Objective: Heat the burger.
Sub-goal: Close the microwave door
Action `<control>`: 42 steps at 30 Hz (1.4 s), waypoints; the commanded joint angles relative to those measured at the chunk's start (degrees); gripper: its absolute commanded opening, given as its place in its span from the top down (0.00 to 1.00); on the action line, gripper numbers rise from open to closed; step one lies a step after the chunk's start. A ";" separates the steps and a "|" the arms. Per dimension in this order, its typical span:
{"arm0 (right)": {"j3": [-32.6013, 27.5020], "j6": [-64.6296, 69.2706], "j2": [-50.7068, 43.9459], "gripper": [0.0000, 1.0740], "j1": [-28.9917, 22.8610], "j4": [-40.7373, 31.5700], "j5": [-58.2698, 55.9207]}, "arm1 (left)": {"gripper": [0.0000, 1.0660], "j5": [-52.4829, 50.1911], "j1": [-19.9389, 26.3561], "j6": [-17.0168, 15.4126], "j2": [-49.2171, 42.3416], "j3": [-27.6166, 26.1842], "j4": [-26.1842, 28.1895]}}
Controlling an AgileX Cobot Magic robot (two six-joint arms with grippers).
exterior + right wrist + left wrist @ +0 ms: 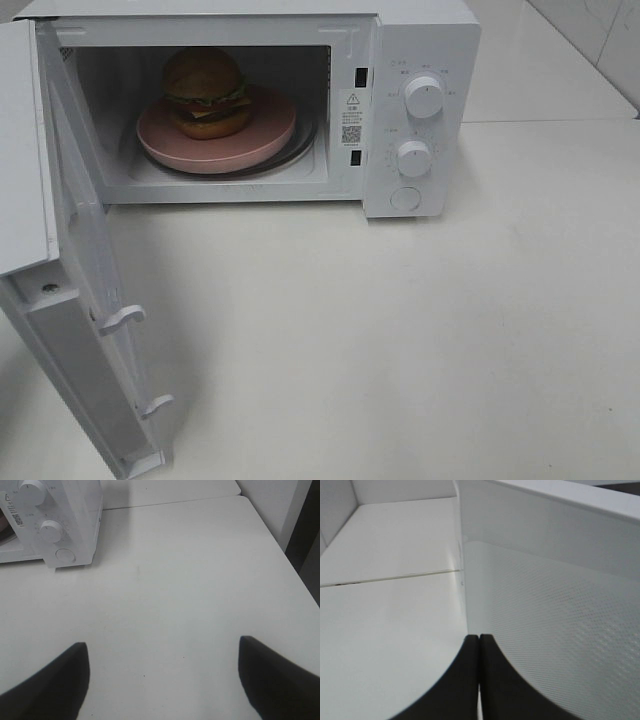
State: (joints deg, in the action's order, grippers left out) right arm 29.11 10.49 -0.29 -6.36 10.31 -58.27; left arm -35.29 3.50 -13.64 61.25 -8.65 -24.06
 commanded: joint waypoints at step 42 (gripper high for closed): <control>-0.23 0.40 -0.29 0.29 0.46 -0.06 0.57 | 1.00 -14.61 -15.01 -6.76 22.57 -13.01 -3.38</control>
State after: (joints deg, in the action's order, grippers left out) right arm 29.11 10.49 -0.29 -6.36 10.31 -58.27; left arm -49.85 -10.03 -20.80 83.25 -20.45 -30.54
